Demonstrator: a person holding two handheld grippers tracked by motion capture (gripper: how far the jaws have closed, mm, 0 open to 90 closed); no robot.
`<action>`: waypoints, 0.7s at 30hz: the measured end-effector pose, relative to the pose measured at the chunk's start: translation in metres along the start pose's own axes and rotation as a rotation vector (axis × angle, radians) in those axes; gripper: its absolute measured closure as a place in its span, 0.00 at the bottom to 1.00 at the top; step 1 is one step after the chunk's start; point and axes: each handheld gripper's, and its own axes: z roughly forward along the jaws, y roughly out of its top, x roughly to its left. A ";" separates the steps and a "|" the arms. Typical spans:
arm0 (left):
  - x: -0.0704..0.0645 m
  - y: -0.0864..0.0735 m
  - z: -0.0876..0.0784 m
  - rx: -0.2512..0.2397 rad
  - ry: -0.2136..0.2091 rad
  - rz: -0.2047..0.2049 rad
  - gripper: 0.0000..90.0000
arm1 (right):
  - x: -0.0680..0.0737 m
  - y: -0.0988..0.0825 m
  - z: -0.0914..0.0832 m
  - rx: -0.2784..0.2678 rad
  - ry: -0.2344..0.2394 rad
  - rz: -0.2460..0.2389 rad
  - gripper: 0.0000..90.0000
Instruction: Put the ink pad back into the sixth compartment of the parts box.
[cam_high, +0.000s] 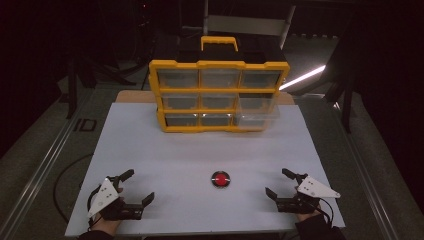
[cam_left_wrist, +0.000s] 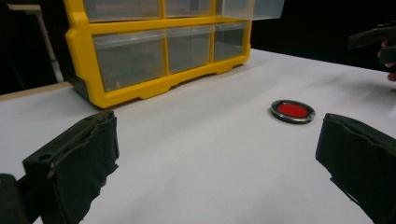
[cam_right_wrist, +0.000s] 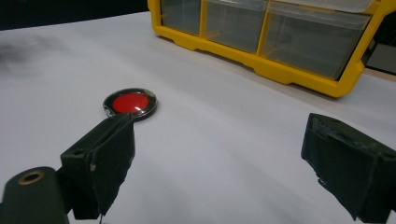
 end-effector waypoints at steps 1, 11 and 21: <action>0.000 0.000 0.000 0.000 0.000 0.000 0.00 | 0.000 0.000 0.000 0.000 0.000 0.000 0.11; 0.000 0.001 -0.002 0.004 -0.010 -0.007 0.00 | 0.000 0.001 -0.001 0.000 0.007 0.010 0.11; -0.001 0.002 -0.002 -0.005 -0.007 -0.007 0.00 | -0.001 0.003 -0.002 -0.011 0.011 0.025 0.11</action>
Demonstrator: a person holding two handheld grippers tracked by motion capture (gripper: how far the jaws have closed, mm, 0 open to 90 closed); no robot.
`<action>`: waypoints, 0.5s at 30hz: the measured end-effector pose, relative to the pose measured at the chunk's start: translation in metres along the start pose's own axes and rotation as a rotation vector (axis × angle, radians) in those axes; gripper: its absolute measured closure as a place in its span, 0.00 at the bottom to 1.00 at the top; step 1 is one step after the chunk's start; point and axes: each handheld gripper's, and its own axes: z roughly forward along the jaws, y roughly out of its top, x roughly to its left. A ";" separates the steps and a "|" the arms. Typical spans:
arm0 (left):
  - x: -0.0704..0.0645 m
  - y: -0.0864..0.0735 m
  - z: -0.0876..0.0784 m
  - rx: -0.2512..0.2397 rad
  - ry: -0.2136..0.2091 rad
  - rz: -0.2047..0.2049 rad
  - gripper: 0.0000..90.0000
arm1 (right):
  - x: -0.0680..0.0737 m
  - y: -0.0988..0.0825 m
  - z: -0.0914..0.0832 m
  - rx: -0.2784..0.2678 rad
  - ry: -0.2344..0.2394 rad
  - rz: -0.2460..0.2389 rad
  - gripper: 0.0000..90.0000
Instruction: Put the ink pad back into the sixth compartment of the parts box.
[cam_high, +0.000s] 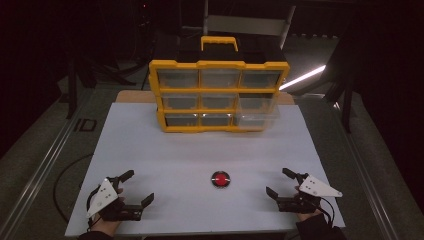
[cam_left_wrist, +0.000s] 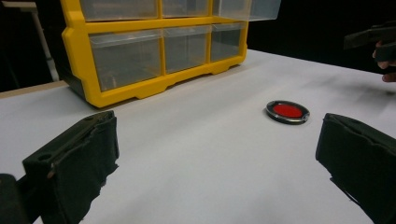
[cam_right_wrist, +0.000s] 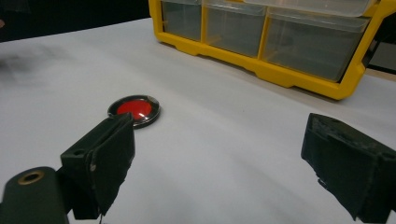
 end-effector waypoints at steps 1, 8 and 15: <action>0.000 0.000 0.000 0.000 0.000 0.000 0.00 | -0.001 0.000 0.000 0.004 0.003 0.003 0.11; 0.000 0.000 0.000 -0.005 -0.004 -0.006 0.00 | -0.002 0.003 -0.002 -0.002 -0.009 0.001 0.11; 0.000 0.001 -0.001 -0.008 -0.005 -0.008 0.00 | -0.002 0.012 -0.009 -0.004 -0.013 -0.009 0.11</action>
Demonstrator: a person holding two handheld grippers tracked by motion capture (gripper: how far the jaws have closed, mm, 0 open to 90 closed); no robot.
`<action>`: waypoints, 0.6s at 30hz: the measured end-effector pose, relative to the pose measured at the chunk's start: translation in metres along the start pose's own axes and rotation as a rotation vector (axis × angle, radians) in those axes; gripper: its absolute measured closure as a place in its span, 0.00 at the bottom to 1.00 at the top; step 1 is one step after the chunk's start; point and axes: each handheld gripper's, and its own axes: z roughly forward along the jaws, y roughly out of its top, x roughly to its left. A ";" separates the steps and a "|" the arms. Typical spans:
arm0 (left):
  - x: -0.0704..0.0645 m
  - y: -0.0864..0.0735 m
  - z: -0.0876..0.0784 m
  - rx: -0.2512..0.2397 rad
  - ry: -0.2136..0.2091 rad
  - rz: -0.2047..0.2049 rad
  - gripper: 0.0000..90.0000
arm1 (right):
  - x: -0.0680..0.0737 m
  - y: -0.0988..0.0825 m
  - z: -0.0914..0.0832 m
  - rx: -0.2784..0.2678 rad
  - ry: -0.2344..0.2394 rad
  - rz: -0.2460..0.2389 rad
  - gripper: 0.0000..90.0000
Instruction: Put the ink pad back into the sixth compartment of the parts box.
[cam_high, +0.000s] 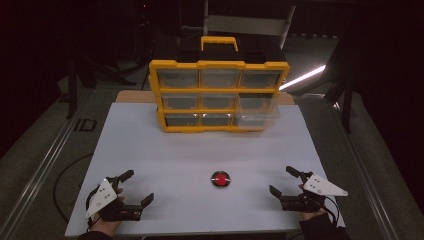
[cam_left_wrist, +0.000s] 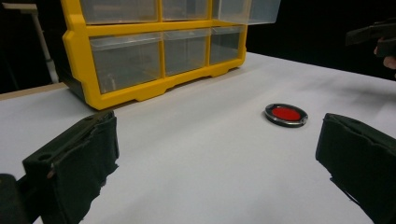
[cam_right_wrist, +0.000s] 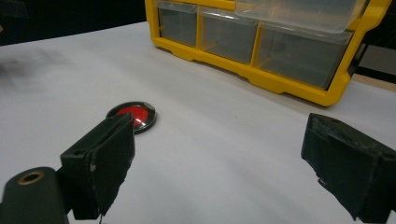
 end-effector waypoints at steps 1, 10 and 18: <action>0.000 0.000 0.000 0.000 0.000 -0.001 0.00 | 0.000 0.002 -0.001 0.003 0.004 0.004 0.11; 0.000 0.000 0.001 0.000 -0.001 -0.001 0.00 | -0.001 0.022 -0.008 0.010 0.041 0.011 0.10; -0.001 0.000 0.001 0.001 -0.004 -0.002 0.00 | 0.000 0.058 -0.012 -0.009 0.074 -0.033 0.10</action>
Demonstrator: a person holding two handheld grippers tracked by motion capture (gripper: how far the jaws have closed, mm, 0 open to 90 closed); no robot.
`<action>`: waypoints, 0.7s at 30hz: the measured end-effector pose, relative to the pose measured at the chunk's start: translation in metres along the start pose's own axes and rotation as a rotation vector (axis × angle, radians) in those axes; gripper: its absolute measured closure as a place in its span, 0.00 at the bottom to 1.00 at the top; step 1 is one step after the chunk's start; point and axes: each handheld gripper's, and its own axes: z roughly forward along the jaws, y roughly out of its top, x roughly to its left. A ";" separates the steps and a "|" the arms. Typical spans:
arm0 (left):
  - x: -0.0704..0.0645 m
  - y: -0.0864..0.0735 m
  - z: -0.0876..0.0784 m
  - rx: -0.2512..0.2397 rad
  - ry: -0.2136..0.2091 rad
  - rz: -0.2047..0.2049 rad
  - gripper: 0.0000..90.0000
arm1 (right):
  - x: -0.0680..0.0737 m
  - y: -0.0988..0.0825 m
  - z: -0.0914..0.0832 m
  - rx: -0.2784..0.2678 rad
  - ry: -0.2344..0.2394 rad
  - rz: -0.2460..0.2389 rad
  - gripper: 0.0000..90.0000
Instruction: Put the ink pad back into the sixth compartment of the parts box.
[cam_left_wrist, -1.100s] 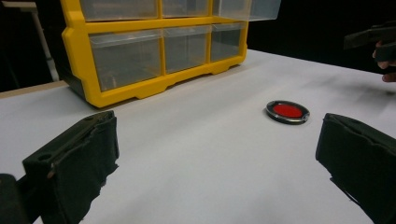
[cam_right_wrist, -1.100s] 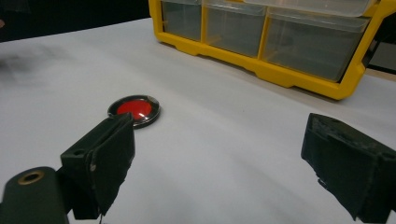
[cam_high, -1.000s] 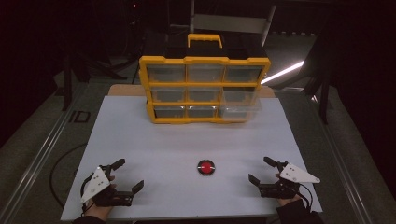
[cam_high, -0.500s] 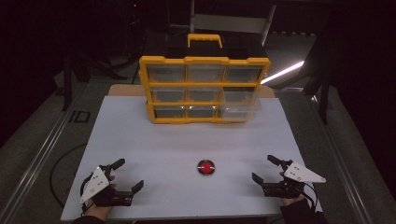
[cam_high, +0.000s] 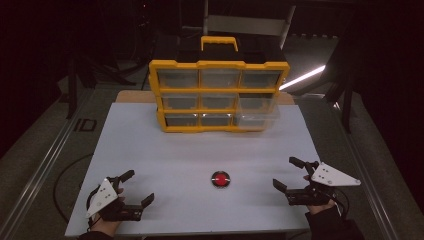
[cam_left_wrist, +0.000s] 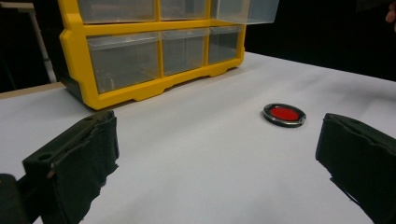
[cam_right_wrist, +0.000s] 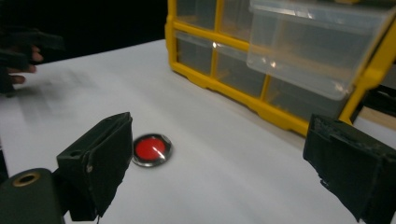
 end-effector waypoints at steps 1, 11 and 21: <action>0.000 0.000 0.000 0.000 0.000 0.000 0.00 | 0.000 0.000 0.000 0.000 0.000 0.000 0.10; 0.000 0.000 0.000 0.000 -0.002 0.002 0.00 | -0.001 0.024 0.008 -0.013 0.015 -0.025 0.10; -0.001 0.000 0.000 0.002 -0.006 0.005 0.00 | 0.004 0.043 0.029 -0.018 0.086 -0.043 0.10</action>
